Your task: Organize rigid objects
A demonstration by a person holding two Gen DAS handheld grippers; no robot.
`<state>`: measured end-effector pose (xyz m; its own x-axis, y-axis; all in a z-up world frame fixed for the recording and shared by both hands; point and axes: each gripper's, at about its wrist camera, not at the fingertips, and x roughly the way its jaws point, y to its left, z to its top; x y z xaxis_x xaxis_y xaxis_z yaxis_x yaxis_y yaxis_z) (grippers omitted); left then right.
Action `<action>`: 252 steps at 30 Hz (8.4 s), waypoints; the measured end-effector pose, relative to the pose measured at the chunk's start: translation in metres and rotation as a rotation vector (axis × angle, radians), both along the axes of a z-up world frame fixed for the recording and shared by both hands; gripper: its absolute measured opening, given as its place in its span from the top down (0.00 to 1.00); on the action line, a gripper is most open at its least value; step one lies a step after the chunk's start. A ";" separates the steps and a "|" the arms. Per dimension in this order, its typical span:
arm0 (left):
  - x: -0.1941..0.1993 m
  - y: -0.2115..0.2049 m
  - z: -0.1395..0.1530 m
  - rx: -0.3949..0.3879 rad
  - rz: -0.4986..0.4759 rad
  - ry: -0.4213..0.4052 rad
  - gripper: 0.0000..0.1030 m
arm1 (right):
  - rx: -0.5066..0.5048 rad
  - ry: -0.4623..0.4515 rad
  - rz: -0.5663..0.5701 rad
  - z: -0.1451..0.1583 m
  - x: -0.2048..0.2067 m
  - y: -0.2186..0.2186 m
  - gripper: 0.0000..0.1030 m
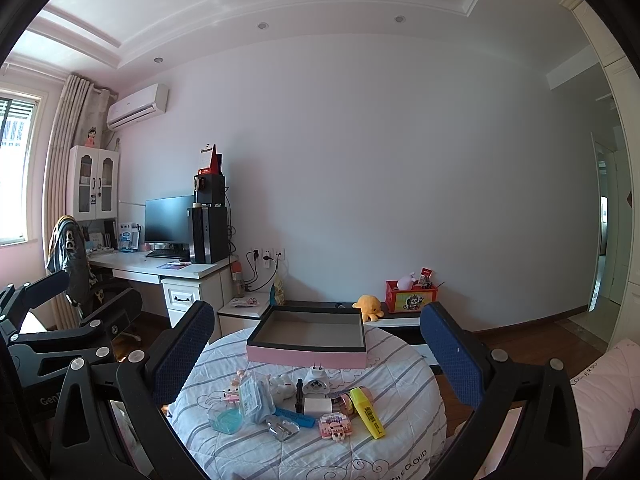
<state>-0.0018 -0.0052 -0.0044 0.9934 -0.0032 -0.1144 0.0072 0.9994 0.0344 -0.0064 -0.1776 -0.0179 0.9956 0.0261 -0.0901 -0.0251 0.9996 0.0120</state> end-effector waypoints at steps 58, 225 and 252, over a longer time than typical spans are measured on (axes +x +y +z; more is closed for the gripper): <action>0.045 -0.011 -0.050 0.019 -0.023 0.089 0.00 | 0.011 0.123 0.001 -0.041 0.051 -0.012 0.00; 0.183 -0.004 -0.178 -0.005 -0.011 0.547 0.00 | 0.045 0.639 0.092 -0.236 0.217 -0.061 0.09; 0.250 -0.018 -0.225 -0.093 -0.036 0.741 0.35 | 0.060 0.613 0.199 -0.241 0.226 -0.077 0.47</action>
